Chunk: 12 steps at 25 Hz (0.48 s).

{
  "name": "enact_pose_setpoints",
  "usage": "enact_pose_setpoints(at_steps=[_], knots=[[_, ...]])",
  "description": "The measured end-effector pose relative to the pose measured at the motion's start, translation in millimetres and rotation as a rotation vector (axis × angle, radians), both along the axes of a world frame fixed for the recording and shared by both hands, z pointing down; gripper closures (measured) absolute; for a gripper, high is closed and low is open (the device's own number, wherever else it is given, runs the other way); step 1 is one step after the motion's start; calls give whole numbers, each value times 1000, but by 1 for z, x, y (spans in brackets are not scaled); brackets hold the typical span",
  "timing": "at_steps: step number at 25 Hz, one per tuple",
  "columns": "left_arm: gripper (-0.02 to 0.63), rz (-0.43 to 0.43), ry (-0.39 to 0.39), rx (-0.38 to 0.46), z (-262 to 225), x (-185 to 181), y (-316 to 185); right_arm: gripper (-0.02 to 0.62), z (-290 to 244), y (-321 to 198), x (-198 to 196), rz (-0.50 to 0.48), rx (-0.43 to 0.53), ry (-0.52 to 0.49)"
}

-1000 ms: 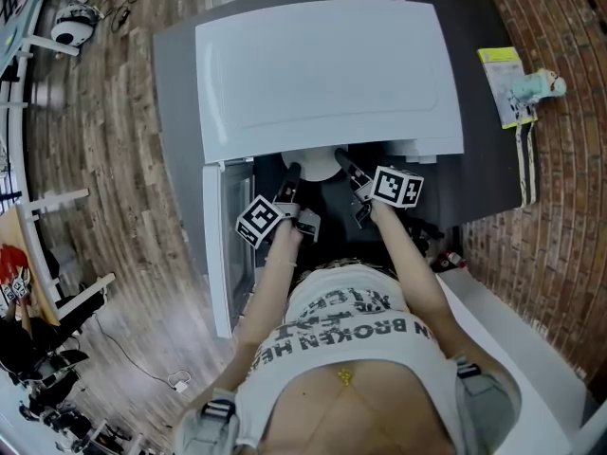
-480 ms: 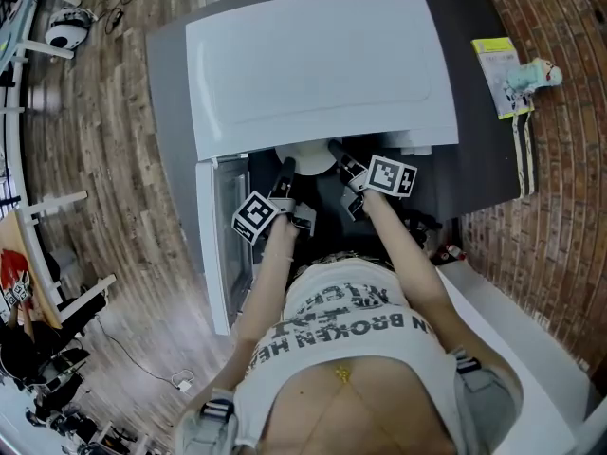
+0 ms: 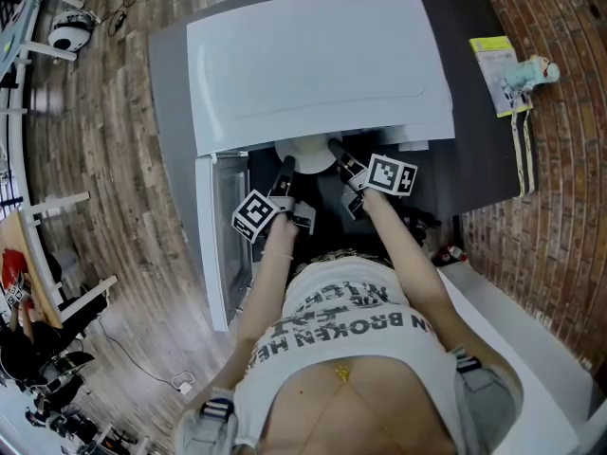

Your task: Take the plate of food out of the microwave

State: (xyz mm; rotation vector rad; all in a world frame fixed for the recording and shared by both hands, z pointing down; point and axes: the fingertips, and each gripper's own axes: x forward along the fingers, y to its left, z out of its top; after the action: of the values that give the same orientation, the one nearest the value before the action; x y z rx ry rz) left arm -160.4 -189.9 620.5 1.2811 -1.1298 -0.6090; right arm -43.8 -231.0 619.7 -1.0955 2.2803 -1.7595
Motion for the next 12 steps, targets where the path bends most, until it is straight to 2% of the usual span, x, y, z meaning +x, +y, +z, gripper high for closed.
enact_pose_setpoints(at_steps=[12], knots=[[584,6,-19,35,-13,2,7,549,-11,9,3,-13,17,15]])
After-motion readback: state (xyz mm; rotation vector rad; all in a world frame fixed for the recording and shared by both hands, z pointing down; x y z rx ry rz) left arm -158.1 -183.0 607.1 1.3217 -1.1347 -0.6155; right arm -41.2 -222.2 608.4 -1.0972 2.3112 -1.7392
